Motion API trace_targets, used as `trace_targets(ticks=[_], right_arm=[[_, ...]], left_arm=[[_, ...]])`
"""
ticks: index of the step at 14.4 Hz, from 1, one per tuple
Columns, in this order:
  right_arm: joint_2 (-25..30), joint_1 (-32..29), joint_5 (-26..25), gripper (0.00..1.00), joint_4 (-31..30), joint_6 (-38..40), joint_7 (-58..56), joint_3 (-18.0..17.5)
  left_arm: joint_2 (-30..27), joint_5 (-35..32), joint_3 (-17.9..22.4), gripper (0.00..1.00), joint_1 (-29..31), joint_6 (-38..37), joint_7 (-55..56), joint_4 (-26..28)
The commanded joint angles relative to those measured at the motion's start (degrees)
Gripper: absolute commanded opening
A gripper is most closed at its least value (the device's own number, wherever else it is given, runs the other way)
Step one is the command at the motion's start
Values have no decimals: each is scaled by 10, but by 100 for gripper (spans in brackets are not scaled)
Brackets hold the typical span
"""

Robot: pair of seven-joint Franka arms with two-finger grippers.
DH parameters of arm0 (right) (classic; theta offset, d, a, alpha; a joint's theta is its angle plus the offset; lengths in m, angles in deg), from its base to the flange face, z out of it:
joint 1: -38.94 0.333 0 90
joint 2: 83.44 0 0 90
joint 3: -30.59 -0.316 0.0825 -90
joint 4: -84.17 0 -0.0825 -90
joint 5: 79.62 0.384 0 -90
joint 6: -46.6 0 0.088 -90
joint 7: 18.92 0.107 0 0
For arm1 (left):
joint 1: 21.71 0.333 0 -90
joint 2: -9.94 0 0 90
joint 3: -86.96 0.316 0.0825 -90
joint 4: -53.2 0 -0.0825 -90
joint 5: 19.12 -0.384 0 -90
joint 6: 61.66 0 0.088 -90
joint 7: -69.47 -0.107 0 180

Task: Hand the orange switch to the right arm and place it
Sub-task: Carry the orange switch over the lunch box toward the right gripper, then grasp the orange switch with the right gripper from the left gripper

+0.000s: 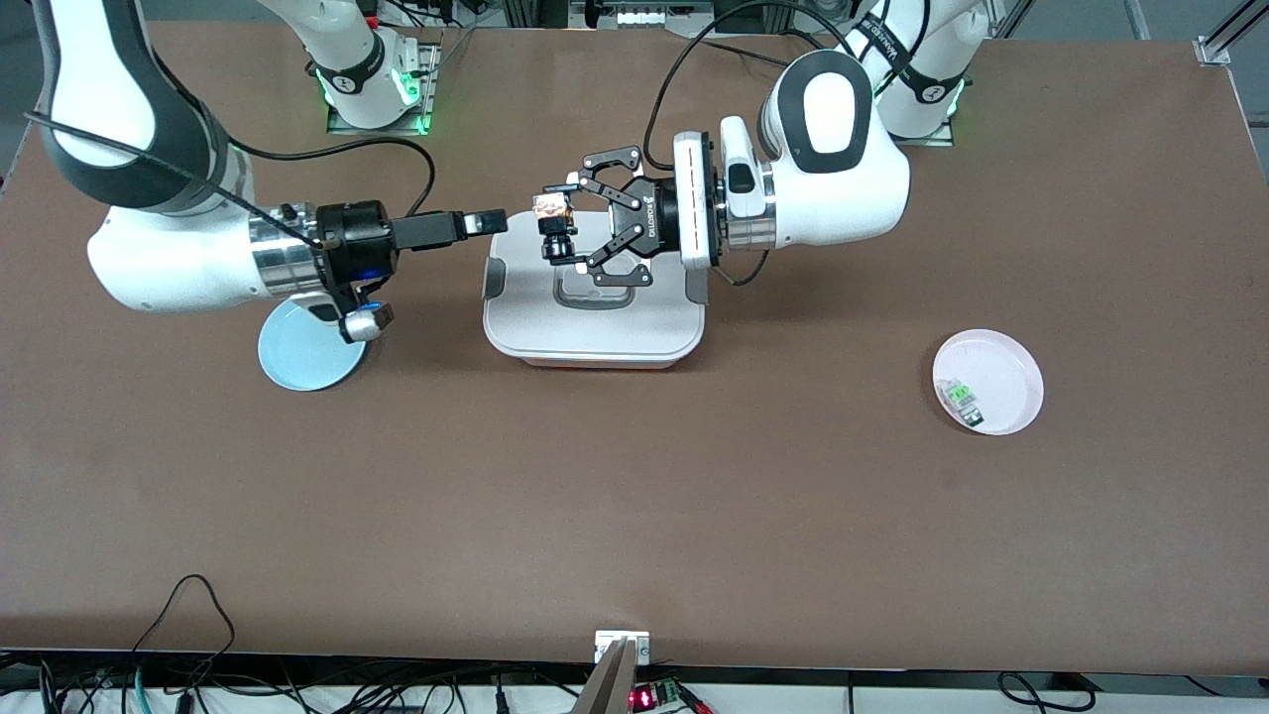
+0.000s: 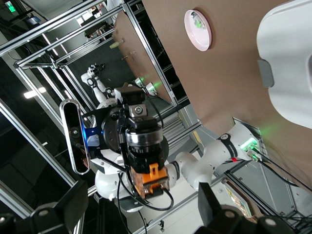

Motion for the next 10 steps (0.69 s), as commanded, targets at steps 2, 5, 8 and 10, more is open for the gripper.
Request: trace_targets(ticks=[2, 5, 8, 10], right_arm=[[19, 1, 19, 100, -28, -29, -2, -24], [20, 1, 19, 100, -37, -44, -5, -38], [20, 1, 29, 95, -37, -50, -5, -48], [20, 1, 29, 87, -37, -51, -4, -50]], left_arm=[[-1, 19, -2, 0, 0, 6, -20, -5], [-1, 20, -2, 0, 0, 6, -20, -6], [-1, 20, -2, 0, 0, 6, -20, -7], [-1, 23, -2, 0, 0, 6, -19, -8]])
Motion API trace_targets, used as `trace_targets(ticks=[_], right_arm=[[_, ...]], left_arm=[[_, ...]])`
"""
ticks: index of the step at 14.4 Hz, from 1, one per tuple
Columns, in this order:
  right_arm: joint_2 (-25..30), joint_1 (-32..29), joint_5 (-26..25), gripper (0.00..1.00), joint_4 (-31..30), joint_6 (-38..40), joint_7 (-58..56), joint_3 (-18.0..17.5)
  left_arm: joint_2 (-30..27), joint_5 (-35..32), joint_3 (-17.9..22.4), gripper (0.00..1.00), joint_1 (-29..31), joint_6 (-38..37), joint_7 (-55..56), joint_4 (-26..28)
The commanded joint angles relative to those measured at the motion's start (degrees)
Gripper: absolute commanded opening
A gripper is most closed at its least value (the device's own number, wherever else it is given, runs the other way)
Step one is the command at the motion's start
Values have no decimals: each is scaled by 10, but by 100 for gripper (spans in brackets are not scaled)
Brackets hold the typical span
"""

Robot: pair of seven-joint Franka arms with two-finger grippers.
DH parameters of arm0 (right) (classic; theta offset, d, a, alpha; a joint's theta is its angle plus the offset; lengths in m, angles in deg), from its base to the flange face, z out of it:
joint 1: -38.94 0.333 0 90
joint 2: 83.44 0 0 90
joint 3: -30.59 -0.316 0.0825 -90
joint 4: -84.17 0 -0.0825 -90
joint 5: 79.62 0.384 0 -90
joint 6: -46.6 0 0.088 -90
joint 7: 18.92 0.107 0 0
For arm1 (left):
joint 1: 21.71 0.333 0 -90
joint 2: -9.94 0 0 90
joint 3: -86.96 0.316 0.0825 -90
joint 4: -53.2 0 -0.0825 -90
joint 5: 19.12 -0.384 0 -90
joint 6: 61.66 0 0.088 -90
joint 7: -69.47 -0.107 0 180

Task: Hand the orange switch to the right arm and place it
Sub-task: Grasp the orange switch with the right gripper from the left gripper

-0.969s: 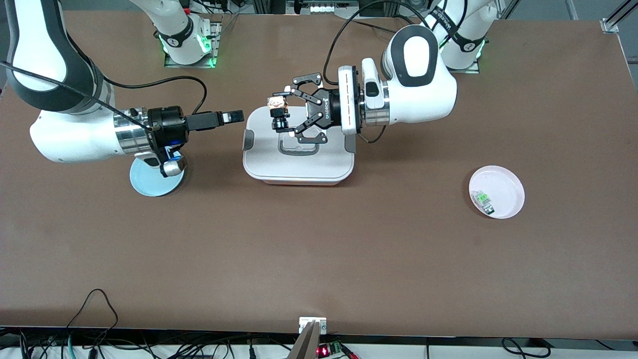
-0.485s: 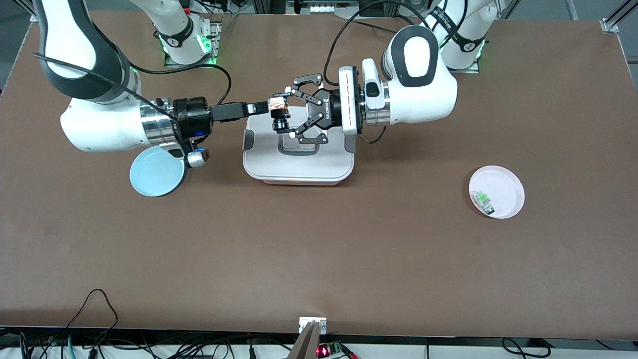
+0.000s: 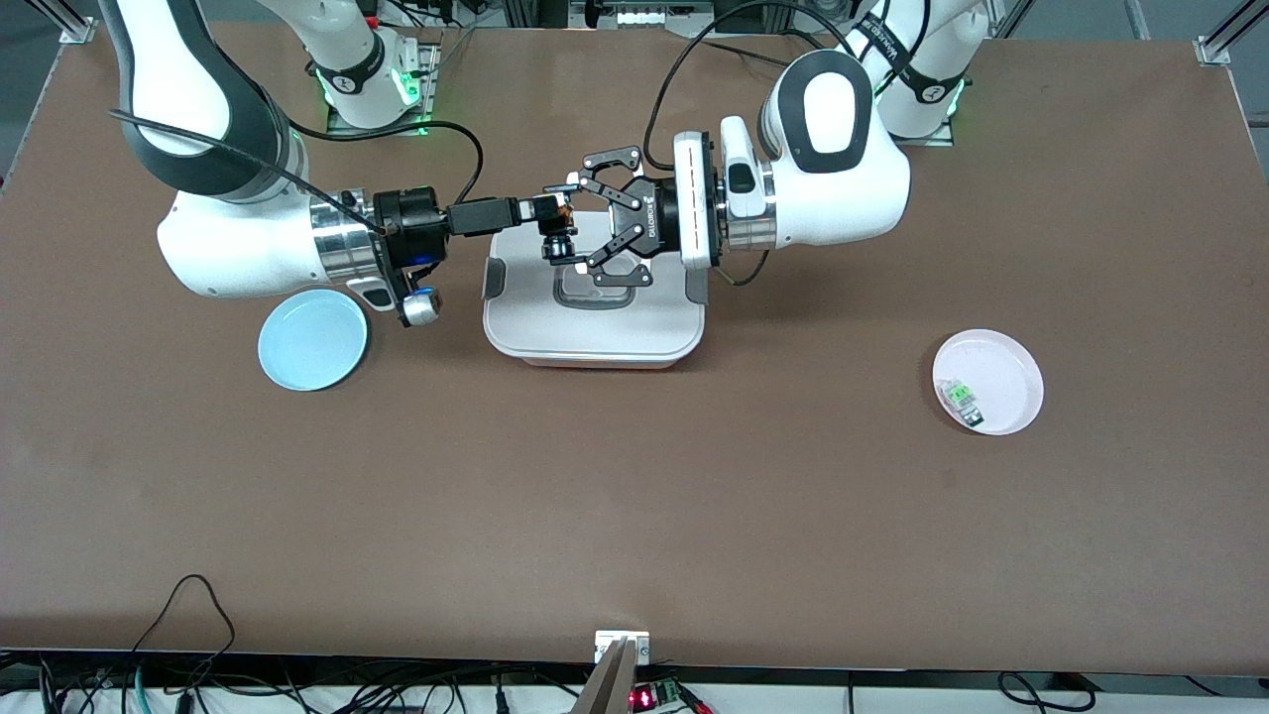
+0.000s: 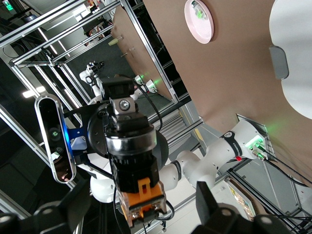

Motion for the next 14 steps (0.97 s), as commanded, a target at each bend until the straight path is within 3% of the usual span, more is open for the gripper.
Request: trace_targets(ticks=[1, 4, 14], right_arm=[[18, -1, 15, 82, -19, -10, -3, -5], [18, -1, 15, 66, -16, -10, -4, -5], [18, -1, 15, 33, -12, -12, -5, -5]], left_arm=[[-1, 23, -2, 0, 0, 5, -18, -8], [-1, 23, -2, 0, 0, 5, -18, -8], [-1, 23, -2, 0, 0, 5, -9, -8]])
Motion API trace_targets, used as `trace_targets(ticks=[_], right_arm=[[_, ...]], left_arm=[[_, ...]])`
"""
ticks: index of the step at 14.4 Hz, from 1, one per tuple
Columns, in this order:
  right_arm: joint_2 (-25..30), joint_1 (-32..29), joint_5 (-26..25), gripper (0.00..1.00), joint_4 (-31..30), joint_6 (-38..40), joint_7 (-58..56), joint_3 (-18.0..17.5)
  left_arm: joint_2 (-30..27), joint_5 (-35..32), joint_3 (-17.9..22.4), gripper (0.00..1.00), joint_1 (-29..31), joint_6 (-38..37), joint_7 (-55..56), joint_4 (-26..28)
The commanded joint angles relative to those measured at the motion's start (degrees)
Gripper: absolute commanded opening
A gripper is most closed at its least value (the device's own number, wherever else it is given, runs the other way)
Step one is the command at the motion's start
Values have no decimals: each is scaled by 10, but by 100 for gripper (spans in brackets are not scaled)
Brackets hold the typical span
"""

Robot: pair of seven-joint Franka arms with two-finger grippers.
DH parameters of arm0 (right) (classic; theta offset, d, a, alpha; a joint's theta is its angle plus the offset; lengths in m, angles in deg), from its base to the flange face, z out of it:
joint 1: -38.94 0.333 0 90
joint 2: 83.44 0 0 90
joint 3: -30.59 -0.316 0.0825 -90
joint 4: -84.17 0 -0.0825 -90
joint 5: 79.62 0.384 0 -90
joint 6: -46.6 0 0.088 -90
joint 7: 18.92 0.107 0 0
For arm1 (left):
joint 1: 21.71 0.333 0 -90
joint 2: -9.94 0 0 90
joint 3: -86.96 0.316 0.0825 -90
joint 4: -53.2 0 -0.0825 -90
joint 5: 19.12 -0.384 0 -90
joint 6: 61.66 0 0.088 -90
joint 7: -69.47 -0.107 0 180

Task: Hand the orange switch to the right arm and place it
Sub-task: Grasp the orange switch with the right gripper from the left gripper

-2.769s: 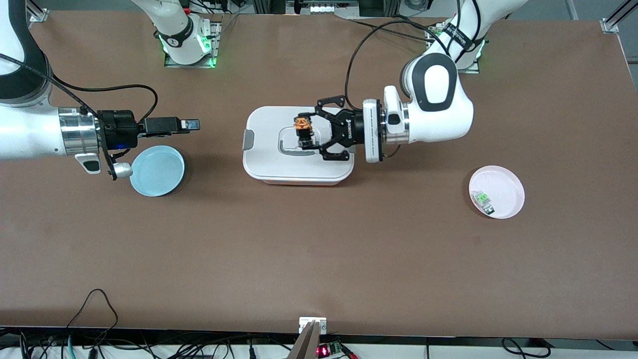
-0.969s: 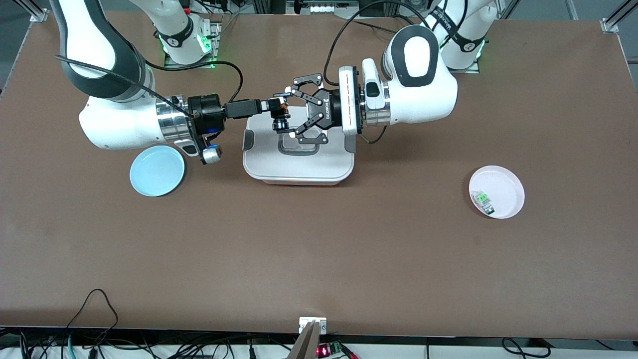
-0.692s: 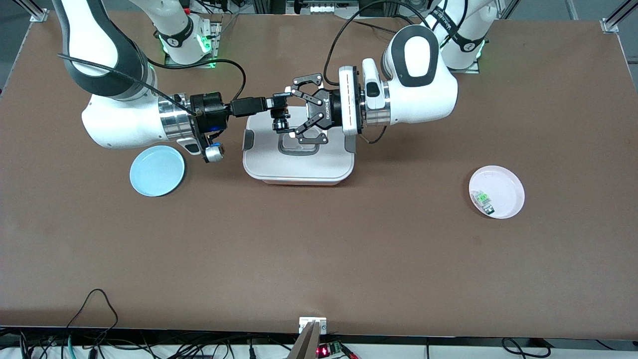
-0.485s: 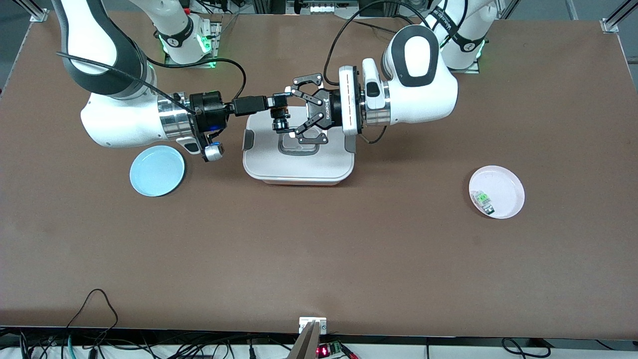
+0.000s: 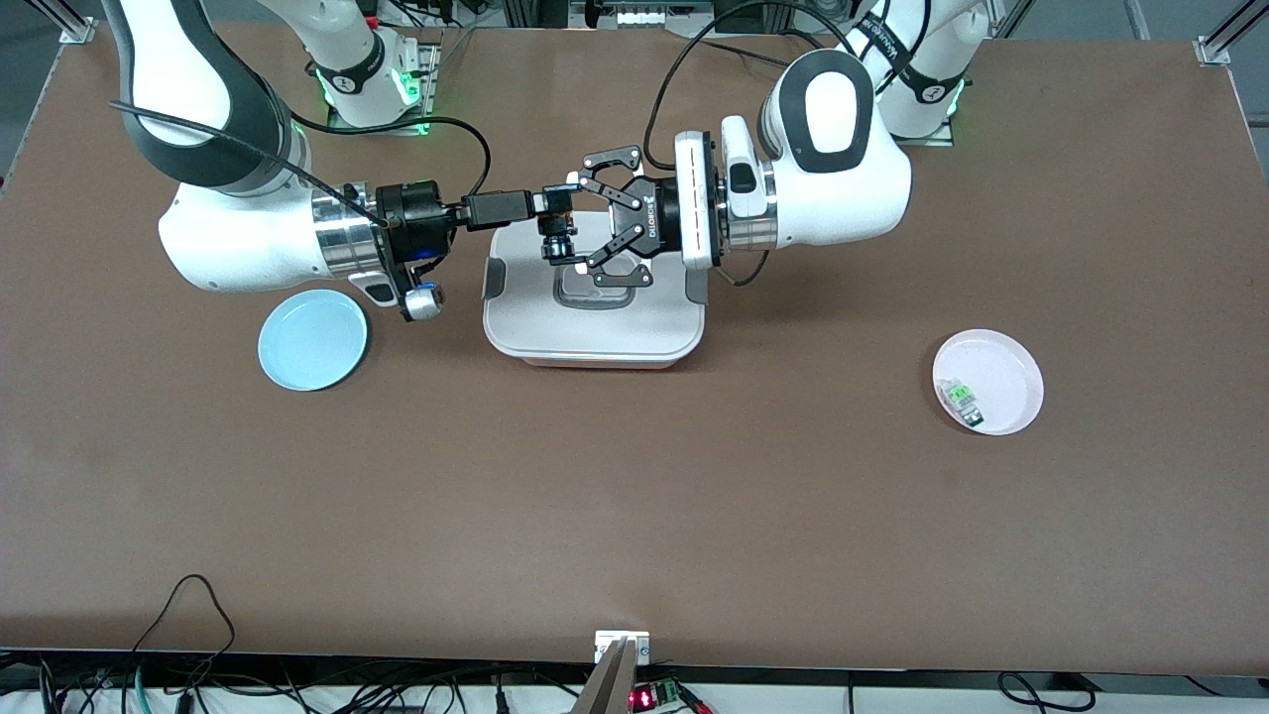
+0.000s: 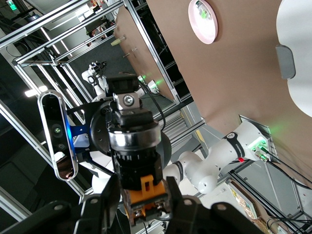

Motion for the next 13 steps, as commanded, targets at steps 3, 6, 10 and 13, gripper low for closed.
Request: trace_targets(ticks=[3, 6, 10, 13], right_arm=[[12, -1, 7, 25, -10, -7, -2, -2], [12, -1, 7, 24, -10, -7, -2, -2], [11, -1, 7, 23, -8, -8, -2, -2], [11, -1, 7, 23, -5, -8, -2, -2]], left_arm=[[-1, 16, -2, 0, 0, 5, -9, -5], [-1, 16, -2, 0, 0, 5, -9, -5], [-4, 26, -2, 0, 0, 5, 22, -5], [-13, 25, -3, 100, 0, 2, 80, -5]])
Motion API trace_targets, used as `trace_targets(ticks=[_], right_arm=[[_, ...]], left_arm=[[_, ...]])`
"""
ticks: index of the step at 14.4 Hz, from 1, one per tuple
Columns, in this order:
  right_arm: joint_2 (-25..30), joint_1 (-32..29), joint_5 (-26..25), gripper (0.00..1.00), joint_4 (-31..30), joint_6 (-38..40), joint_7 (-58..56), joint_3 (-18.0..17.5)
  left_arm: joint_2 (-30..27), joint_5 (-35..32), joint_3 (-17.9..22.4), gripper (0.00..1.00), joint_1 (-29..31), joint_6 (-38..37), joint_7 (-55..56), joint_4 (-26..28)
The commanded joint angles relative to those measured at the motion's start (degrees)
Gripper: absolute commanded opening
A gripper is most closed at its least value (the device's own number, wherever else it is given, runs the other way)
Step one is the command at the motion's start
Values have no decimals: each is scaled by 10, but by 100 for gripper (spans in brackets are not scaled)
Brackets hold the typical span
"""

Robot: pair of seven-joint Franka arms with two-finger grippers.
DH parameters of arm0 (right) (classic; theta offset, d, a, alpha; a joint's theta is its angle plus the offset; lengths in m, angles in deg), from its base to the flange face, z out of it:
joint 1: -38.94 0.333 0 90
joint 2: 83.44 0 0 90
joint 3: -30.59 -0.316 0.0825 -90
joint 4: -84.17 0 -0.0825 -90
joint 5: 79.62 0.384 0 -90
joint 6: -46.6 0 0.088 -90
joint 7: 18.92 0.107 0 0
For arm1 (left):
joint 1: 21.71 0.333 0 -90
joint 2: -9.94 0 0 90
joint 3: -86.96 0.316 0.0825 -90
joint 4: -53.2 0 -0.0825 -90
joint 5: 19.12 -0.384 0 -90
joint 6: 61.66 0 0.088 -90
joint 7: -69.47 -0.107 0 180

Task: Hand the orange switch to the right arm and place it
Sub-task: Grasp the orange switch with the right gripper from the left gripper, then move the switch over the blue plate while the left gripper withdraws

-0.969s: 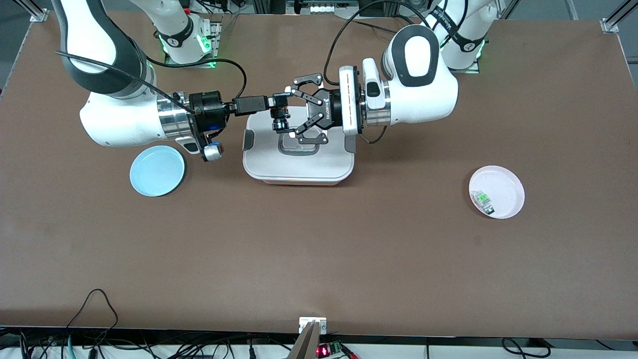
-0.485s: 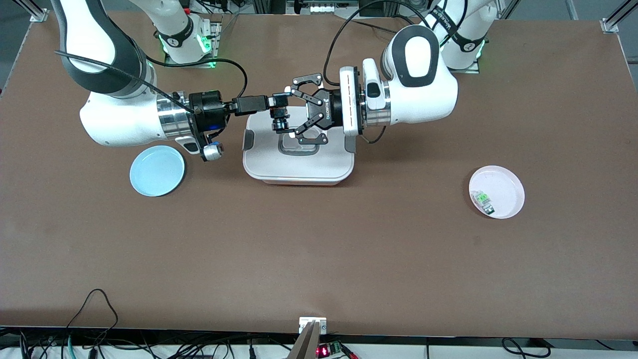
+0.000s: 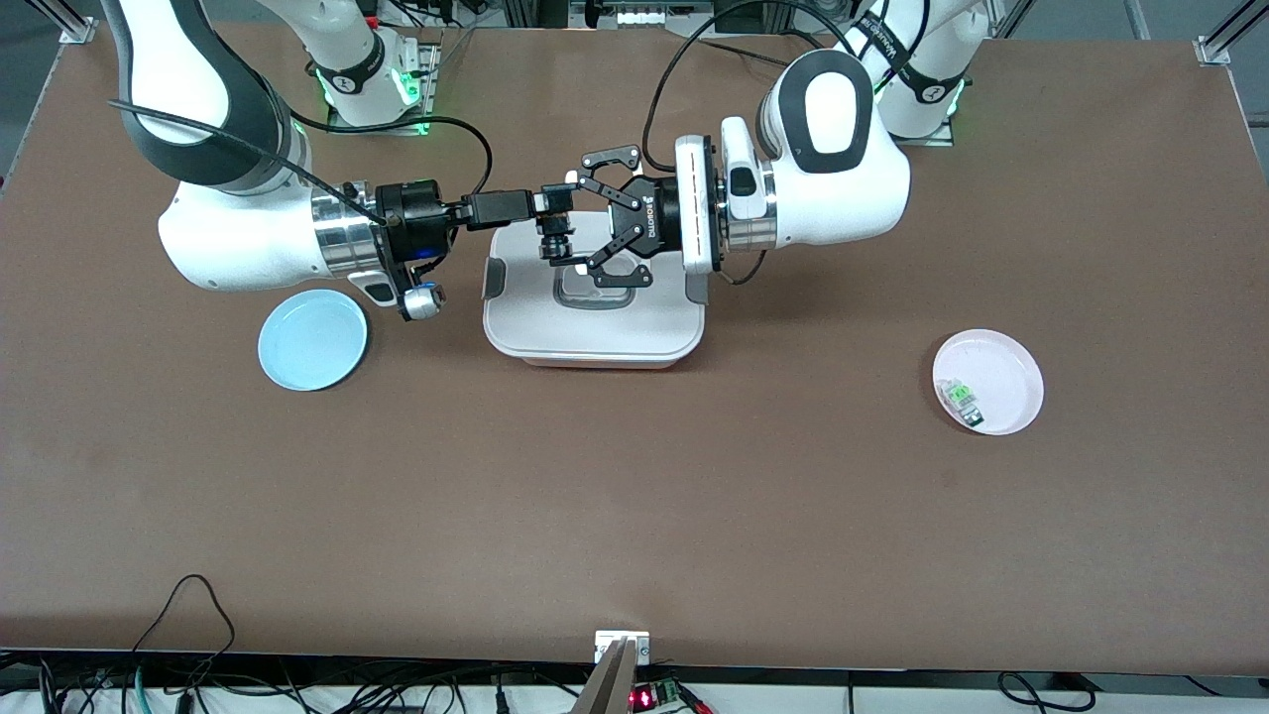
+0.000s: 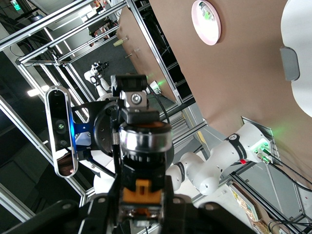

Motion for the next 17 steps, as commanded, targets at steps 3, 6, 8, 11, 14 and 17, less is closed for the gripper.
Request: trace_targets(ticks=[3, 6, 8, 11, 14, 17], right_arm=[[9, -1, 5, 23, -4, -6, 2, -1], [8, -1, 5, 23, -4, -6, 1, -2], [8, -2, -6, 22, -1, -5, 0, -1], [4, -7, -96, 19, 24, -5, -4, 1], [4, -9, -201, 18, 33, -13, -7, 2], [5, -12, -339, 17, 35, -31, -14, 2]], left_arm=[[-21, 17, -1, 100, 8, -1, 33, -3], [-36, 12, 4, 100, 22, -2, 32, 3], [-50, 12, 6, 100, 48, -1, 26, 19], [-67, 11, 8, 100, 92, -3, 20, 24], [-76, 6, 15, 100, 177, -23, 21, 36], [-92, -7, 81, 100, 204, -56, 21, 41]])
